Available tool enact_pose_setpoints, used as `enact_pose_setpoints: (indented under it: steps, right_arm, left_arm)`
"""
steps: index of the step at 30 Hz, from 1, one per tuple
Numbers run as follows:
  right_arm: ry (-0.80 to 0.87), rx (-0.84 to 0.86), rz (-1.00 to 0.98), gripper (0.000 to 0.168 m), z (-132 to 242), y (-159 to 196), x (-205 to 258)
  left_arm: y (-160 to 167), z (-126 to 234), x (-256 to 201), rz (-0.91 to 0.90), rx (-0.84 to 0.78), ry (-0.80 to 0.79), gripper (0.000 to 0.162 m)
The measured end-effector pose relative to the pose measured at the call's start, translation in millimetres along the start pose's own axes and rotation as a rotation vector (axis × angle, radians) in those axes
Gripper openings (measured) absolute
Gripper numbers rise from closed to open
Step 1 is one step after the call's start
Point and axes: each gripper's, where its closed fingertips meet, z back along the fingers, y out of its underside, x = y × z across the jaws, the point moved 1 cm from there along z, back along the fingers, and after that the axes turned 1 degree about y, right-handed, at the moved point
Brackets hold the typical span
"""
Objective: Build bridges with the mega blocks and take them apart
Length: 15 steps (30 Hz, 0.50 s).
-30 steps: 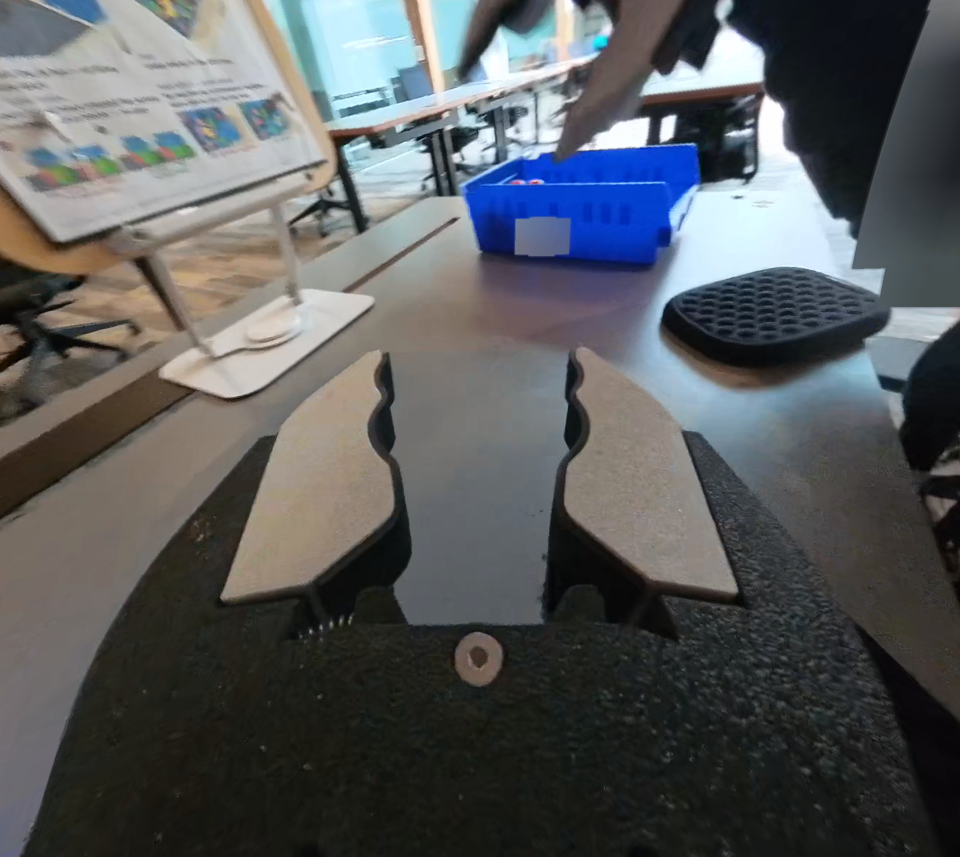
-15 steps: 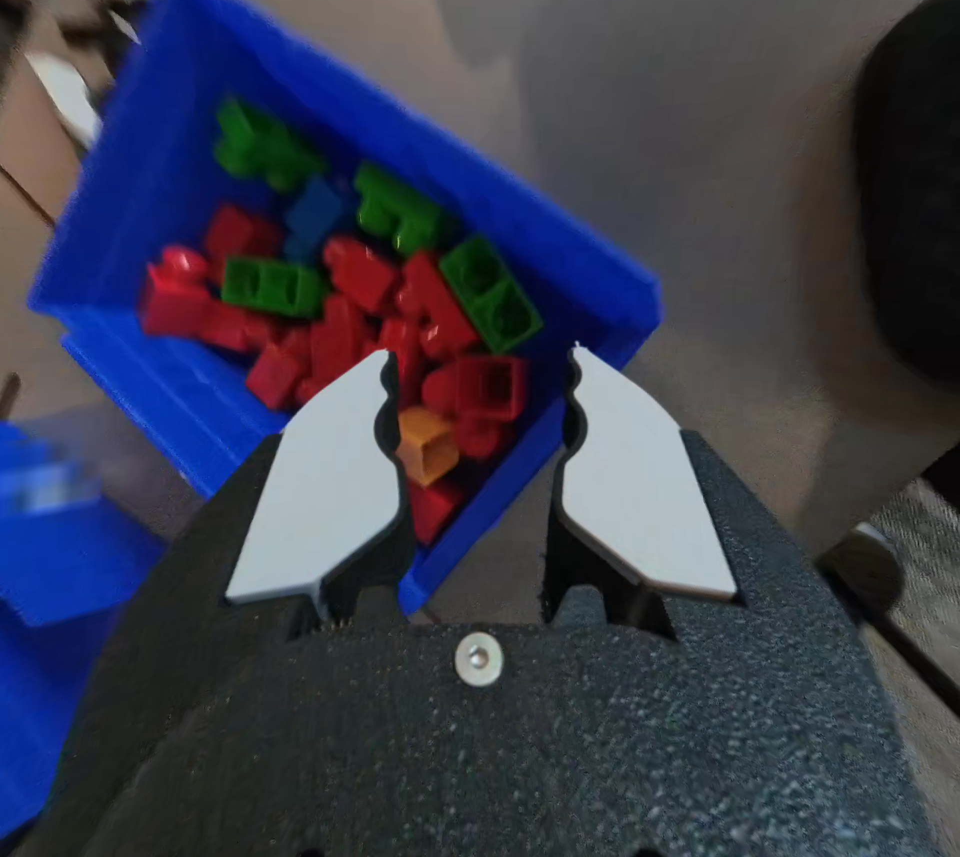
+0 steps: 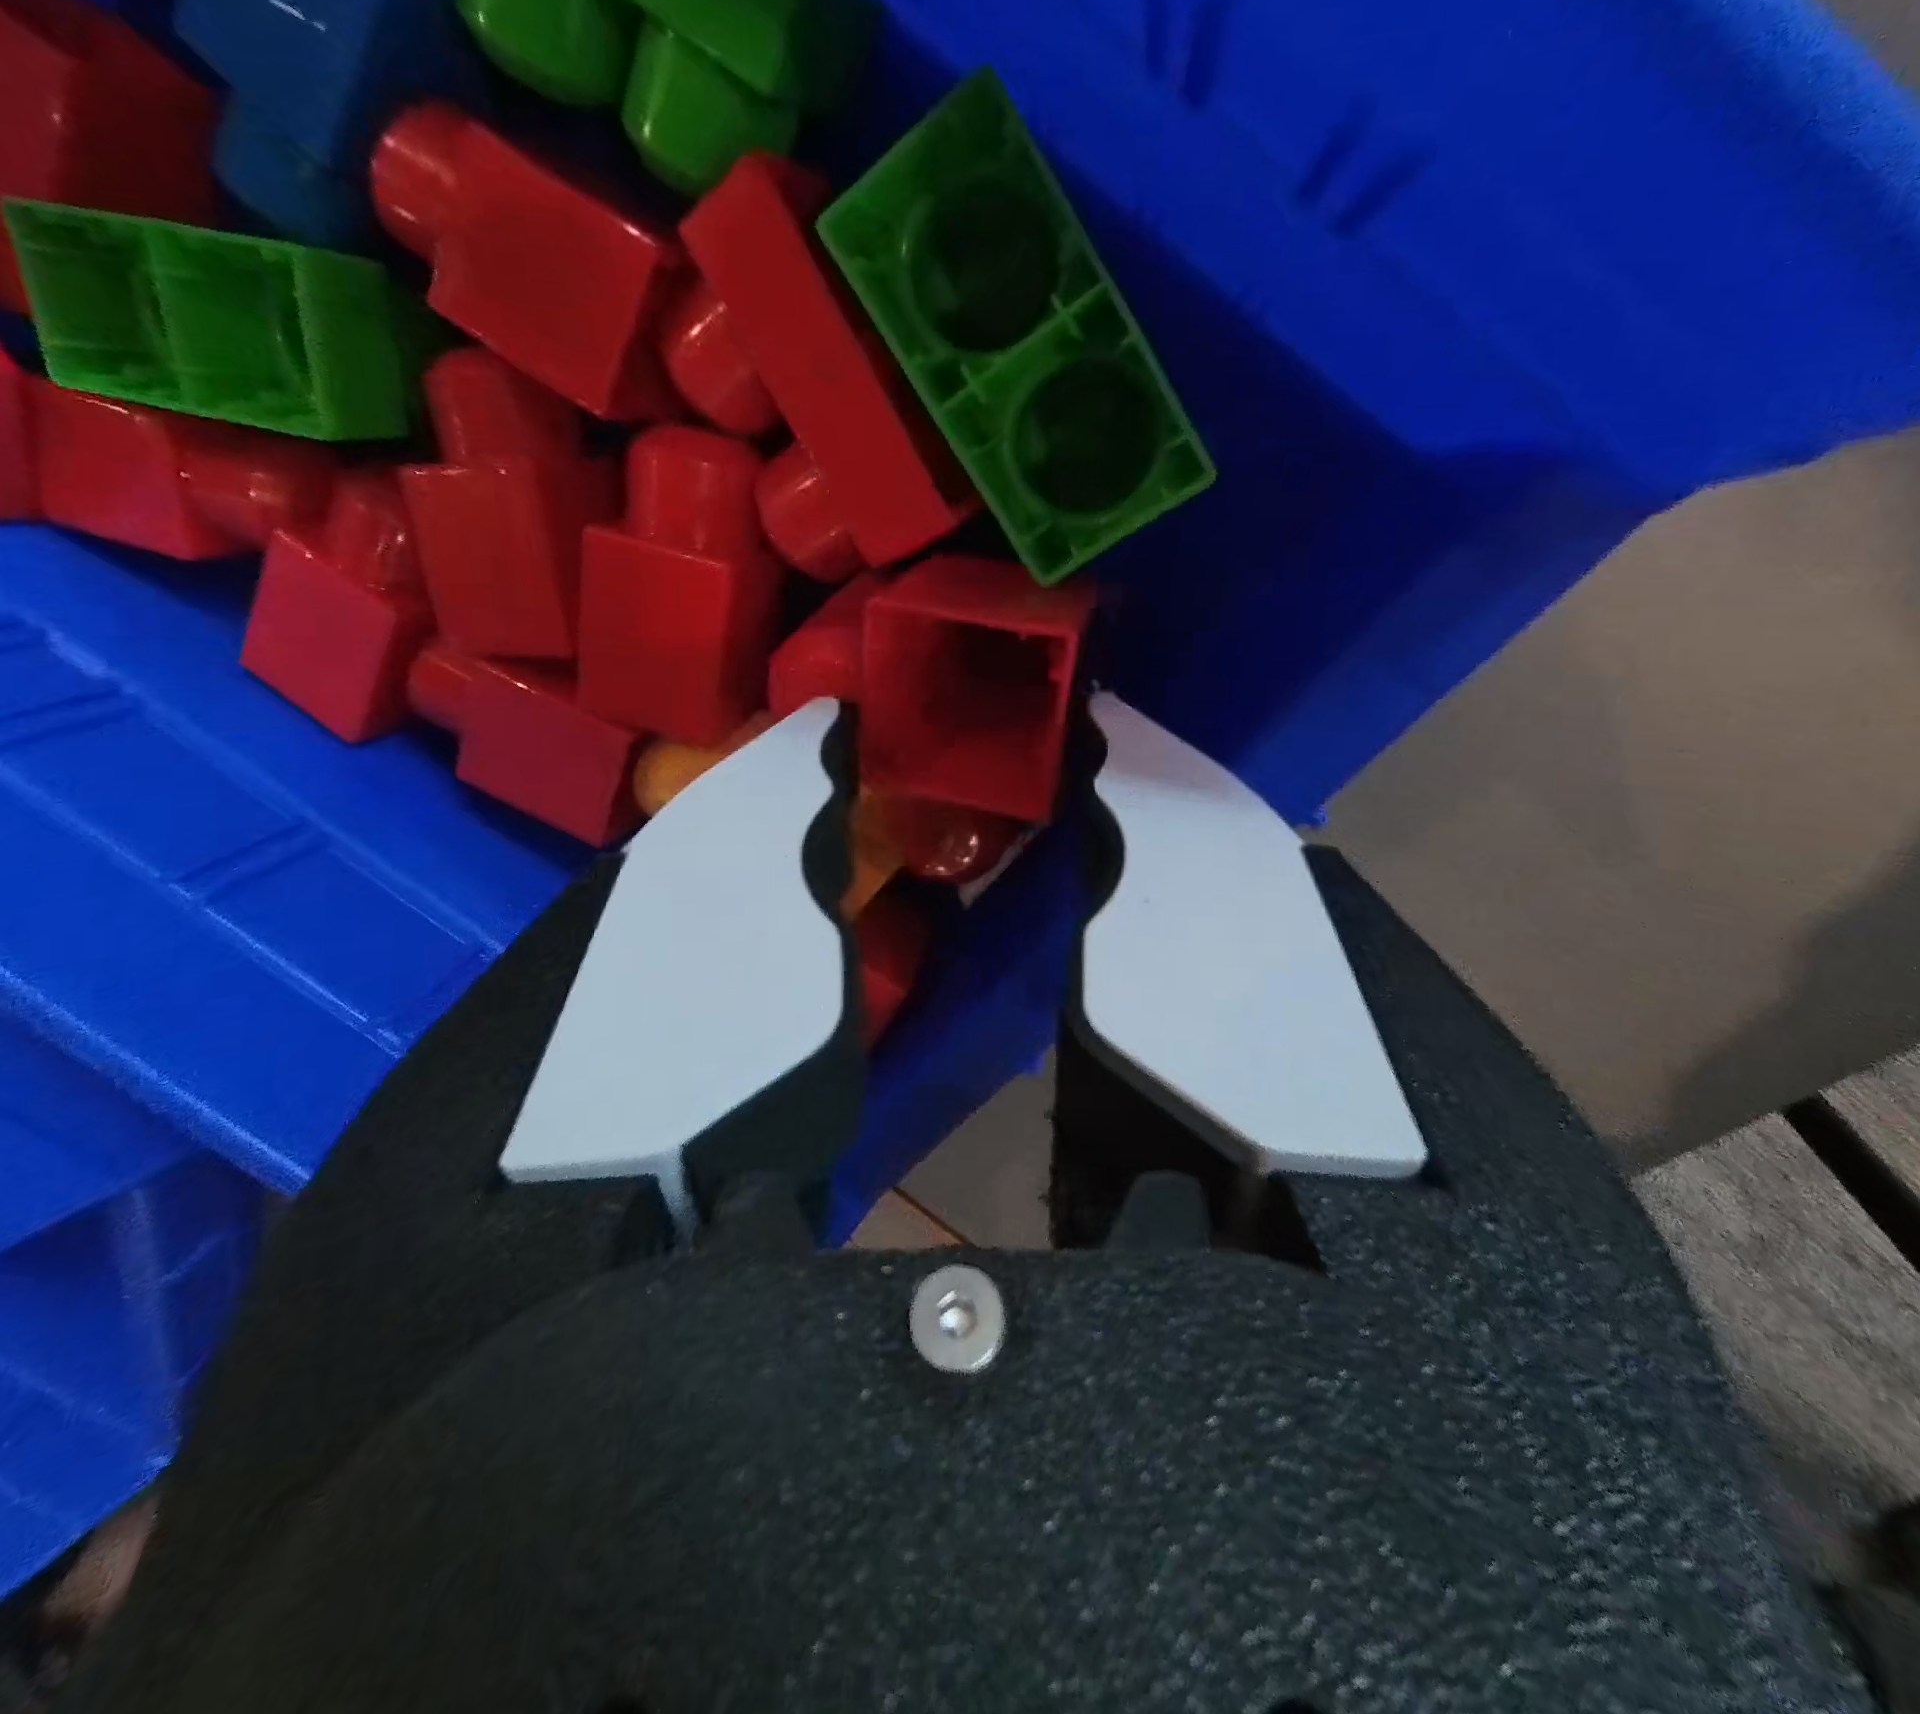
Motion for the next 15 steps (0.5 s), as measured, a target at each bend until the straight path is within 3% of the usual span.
enact_pose_setpoints:
  steps: [5,15]
  right_arm:
    - [-0.012,0.017,0.005,0.066,-6,3,3]
    - [-0.039,0.033,0.002,0.066,-18,5,6]
  left_arm:
    - [-7,10,9,0.082,-0.091,-0.053,0.038]
    - [-33,73,27,0.265,-0.396,-0.249,0.037]
